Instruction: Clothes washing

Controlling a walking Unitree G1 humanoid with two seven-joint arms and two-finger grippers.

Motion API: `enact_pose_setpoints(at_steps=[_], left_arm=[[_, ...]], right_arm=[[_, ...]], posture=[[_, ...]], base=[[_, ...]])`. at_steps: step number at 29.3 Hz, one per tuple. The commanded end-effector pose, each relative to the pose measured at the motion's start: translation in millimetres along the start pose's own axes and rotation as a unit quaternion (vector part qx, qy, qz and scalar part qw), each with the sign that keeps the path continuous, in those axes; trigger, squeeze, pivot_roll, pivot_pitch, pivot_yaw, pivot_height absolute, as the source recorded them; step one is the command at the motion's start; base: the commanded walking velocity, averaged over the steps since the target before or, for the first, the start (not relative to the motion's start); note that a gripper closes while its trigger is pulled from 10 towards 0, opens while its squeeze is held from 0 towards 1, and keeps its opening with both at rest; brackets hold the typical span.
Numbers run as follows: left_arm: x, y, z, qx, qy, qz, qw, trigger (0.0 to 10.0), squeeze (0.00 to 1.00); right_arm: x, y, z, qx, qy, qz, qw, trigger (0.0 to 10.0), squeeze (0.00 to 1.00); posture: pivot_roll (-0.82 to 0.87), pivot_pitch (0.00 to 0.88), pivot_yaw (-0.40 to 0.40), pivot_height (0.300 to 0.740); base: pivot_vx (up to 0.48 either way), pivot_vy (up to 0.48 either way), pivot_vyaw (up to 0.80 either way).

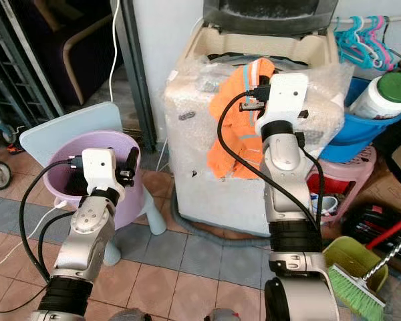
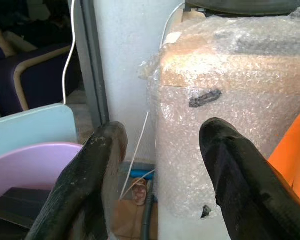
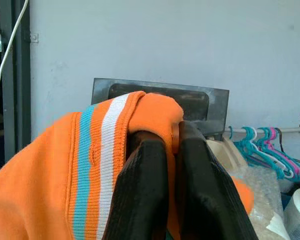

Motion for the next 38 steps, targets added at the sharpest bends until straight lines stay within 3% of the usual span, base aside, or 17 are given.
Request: enact_pose_setpoints(at_steps=[1, 14, 22, 26, 30, 38], left_arm=[[-4.1, -2.4, 3, -0.004, 0.002, -0.006, 1.000, 10.0, 0.00], [-7.9, -0.6, 0, -0.001, 0.002, -0.012, 1.000, 10.0, 0.00], [-5.9, 1.5, -6, 0.010, -0.006, -0.007, 1.000, 10.0, 0.00], [5.4, 10.3, -21, 0.042, -0.028, 0.012, 0.999, 10.0, 0.00], [22.4, 17.9, -31, 0.068, -0.020, 0.046, 0.996, 10.0, 0.00], [35.5, 22.5, -32, 0.076, -0.026, 0.075, 0.994, 10.0, 0.00]], right_arm=[[-6.0, -4.8, 12, -0.024, 0.004, -0.005, 1.000, 10.0, 0.00], [3.2, -17.3, 25, -0.055, 0.020, 0.026, 0.998, 10.0, 0.00], [-1.4, -32.6, 38, -0.078, 0.035, 0.039, 0.996, 10.0, 0.00], [-4.5, -56.2, 64, -0.110, 0.043, 0.069, 0.991, 10.0, 0.00], [-4.7, -77.7, 96, -0.144, 0.051, 0.093, 0.984, 10.0, 0.00], [3.6, -96.9, 143, -0.199, 0.059, 0.112, 0.972, 10.0, 0.00]], posture=[[-0.06, 0.012, 0.034, 0.740], [-0.06, 0.010, 0.033, 0.740], [-0.06, 0.010, 0.037, 0.740], [-0.05, 0.011, 0.040, 0.740], [-0.04, 0.011, 0.036, 0.740], [0.00, 0.009, 0.023, 0.740]], base=[[0.289, 0.000, -0.80], [0.473, 0.000, 0.00], [0.469, 0.000, 0.00], [0.469, 0.000, 0.00], [0.461, 0.000, 0.00], [0.199, 0.000, 0.00]])
Point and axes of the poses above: a point about 5 cm out from each wrist's last joint towards the gripper, its own y axis pointing back from the gripper into the wrist, its own z axis along the axis of the wrist's last joint, x = y × z, the point moved 5 cm from there along -y, pointing out of the wrist towards the gripper, and after that the axes turned 11 degrees about y, right-handed, at the moved point
